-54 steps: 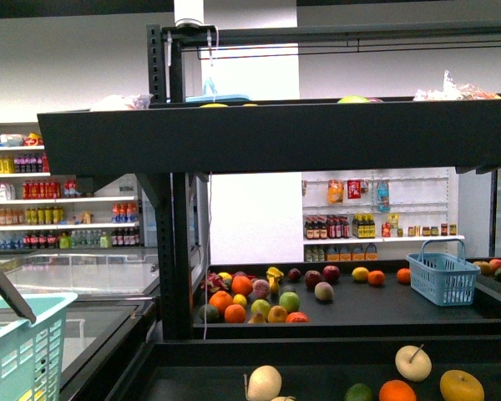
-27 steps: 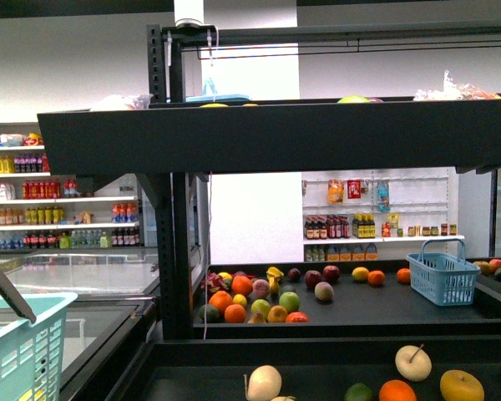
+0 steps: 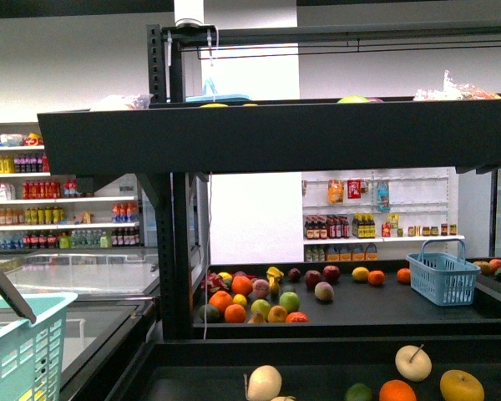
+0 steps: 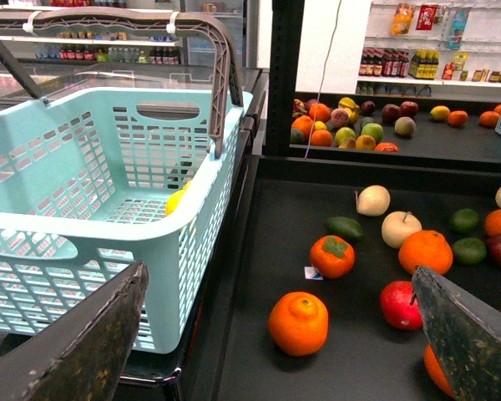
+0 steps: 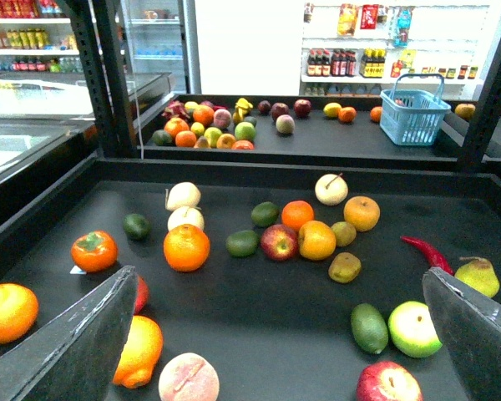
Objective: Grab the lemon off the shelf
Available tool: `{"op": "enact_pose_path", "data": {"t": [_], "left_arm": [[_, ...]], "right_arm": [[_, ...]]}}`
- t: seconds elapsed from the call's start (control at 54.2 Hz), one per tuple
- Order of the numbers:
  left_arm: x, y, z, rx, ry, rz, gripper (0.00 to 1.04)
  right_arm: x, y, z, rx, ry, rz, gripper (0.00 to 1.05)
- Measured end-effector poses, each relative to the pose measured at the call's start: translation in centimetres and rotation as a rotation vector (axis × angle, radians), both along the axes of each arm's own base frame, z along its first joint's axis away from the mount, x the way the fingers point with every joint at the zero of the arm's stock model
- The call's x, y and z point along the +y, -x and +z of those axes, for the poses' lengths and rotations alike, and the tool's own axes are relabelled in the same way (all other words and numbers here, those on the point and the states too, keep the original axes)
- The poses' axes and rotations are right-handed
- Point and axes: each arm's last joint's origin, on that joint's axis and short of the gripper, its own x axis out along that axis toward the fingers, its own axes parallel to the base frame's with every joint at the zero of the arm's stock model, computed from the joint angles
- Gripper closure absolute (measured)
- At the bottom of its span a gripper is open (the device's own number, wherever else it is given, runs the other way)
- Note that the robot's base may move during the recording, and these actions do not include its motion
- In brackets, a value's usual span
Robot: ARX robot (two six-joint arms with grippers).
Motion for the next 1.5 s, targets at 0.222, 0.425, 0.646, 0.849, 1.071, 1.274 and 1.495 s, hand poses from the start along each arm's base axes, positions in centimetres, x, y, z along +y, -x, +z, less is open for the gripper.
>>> {"op": "enact_pose_path", "data": {"t": [0.222, 0.425, 0.646, 0.849, 1.071, 1.274, 1.495], "left_arm": [[0.00, 0.00, 0.00, 0.000, 0.000, 0.000, 0.08], [0.00, 0.00, 0.00, 0.000, 0.000, 0.000, 0.08], [0.00, 0.00, 0.00, 0.000, 0.000, 0.000, 0.08], [0.00, 0.00, 0.00, 0.000, 0.000, 0.000, 0.08], [0.00, 0.00, 0.00, 0.000, 0.000, 0.000, 0.08], [0.00, 0.00, 0.00, 0.000, 0.000, 0.000, 0.08], [0.00, 0.00, 0.00, 0.000, 0.000, 0.000, 0.08]], "right_arm": [[0.00, 0.00, 0.00, 0.000, 0.000, 0.000, 0.02], [0.00, 0.00, 0.00, 0.000, 0.000, 0.000, 0.02], [0.00, 0.00, 0.00, 0.000, 0.000, 0.000, 0.02], [0.00, 0.00, 0.00, 0.000, 0.000, 0.000, 0.02], [0.00, 0.00, 0.00, 0.000, 0.000, 0.000, 0.02], [0.00, 0.00, 0.00, 0.000, 0.000, 0.000, 0.02], [0.00, 0.00, 0.00, 0.000, 0.000, 0.000, 0.02]]}}
